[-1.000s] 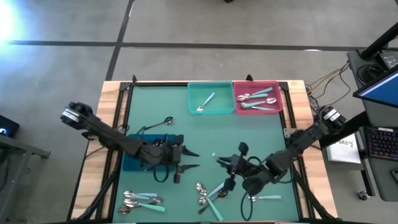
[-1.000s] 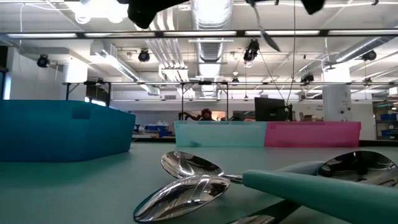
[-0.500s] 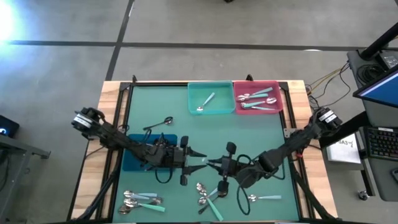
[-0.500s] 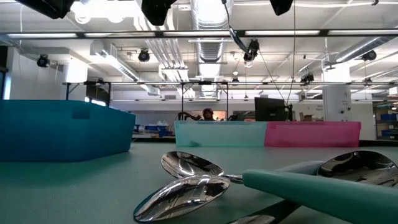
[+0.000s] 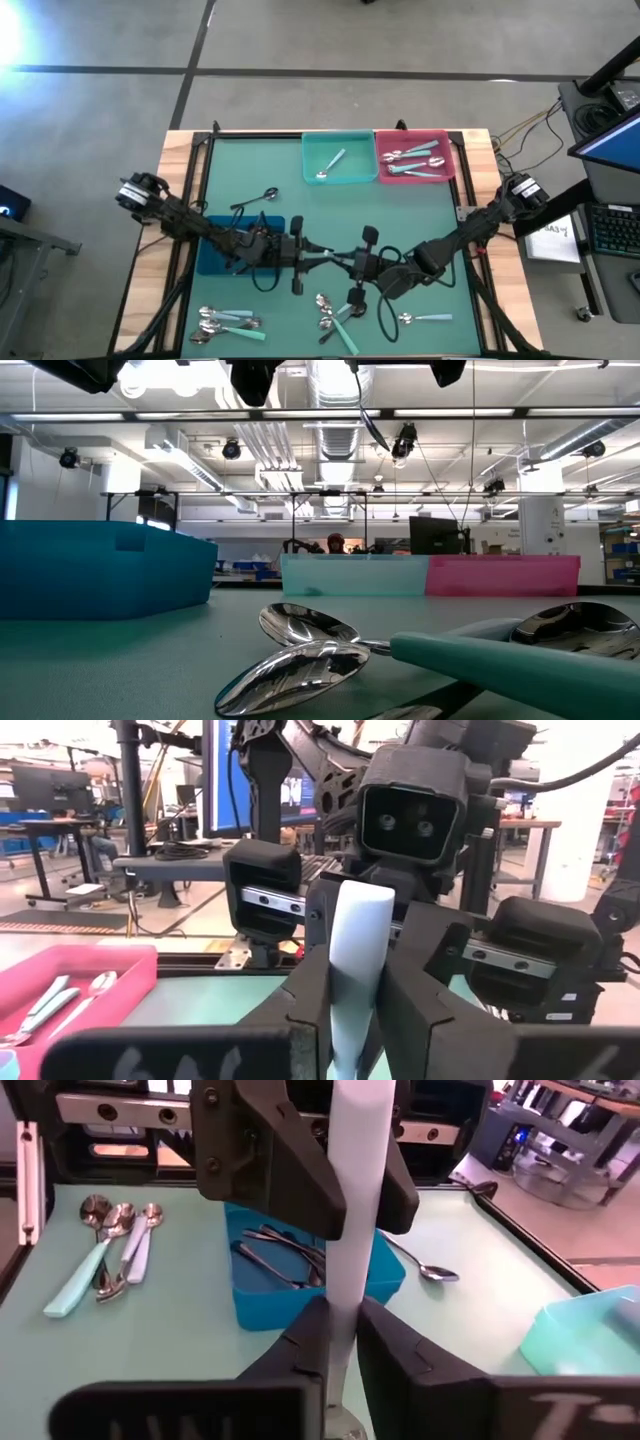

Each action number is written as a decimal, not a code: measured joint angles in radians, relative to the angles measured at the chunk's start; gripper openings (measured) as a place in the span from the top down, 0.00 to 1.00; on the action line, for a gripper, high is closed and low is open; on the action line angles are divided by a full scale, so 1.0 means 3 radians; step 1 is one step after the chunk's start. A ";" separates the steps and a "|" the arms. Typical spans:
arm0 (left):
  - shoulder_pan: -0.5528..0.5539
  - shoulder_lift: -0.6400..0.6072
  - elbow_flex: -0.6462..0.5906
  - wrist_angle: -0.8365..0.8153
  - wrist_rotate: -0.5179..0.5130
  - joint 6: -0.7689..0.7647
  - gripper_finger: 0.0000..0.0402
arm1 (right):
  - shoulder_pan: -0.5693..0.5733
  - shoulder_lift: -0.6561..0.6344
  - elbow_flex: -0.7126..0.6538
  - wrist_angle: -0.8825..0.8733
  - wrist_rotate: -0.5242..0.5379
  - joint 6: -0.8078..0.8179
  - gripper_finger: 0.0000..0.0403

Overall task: Sort silverware by color (type)
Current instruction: Put the bottom right blue spoon into the light blue bin

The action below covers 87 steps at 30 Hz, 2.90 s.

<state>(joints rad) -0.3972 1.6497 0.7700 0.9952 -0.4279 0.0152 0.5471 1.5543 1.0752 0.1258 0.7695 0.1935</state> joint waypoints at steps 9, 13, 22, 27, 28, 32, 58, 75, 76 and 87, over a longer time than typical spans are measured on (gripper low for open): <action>0.0261 -0.0004 0.0000 -0.0149 -0.0066 -0.0023 0.90 | 0.0003 -0.0167 0.0001 -0.0636 0.0011 0.0169 0.55; 0.0453 -0.0004 0.0000 -0.0373 -0.0060 -0.0022 0.90 | -0.0007 -0.0376 0.0001 -0.1073 0.0109 0.0529 0.48; 0.1279 -0.0004 0.0000 -0.0456 0.0085 0.0171 0.90 | -0.0011 -0.0740 0.0003 -0.2420 -0.0110 0.1595 0.51; 0.1824 -0.0001 0.0000 -0.0404 0.0084 0.0184 0.90 | -0.0007 -0.0749 0.0003 -0.3277 -0.0753 0.2365 0.54; 0.1915 0.0011 0.0000 -0.0361 0.0088 0.0206 0.90 | -0.0007 -0.0732 0.0003 -0.3406 -0.0908 0.2466 0.55; 0.2246 0.0080 0.0000 -0.0317 0.0150 0.0225 0.90 | -0.0008 -0.0630 0.0002 -0.3703 -0.1551 0.2634 0.57; 0.2298 0.0102 0.0181 -0.0321 0.1842 -0.0578 0.53 | 0.0324 -0.0152 0.0000 -0.3577 -0.3720 0.3090 0.67; 0.1680 0.0052 0.0181 0.0244 0.1933 -0.0580 0.58 | 0.0779 0.0721 0.0011 -0.3202 -0.3889 0.3133 0.69; 0.1669 0.0052 0.0181 0.0253 0.1933 -0.0585 0.58 | 0.0779 0.0751 0.0017 -0.3206 -0.3880 0.3133 0.69; 0.1591 -0.0006 0.0181 0.0288 0.1936 -0.0695 0.60 | 0.0783 0.0826 0.0008 -0.3224 -0.3752 0.3097 0.94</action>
<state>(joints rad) 0.0802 1.6480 0.8242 1.0817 0.1528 -0.1933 0.7818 1.8021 1.0775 -0.8413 -0.3561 1.1225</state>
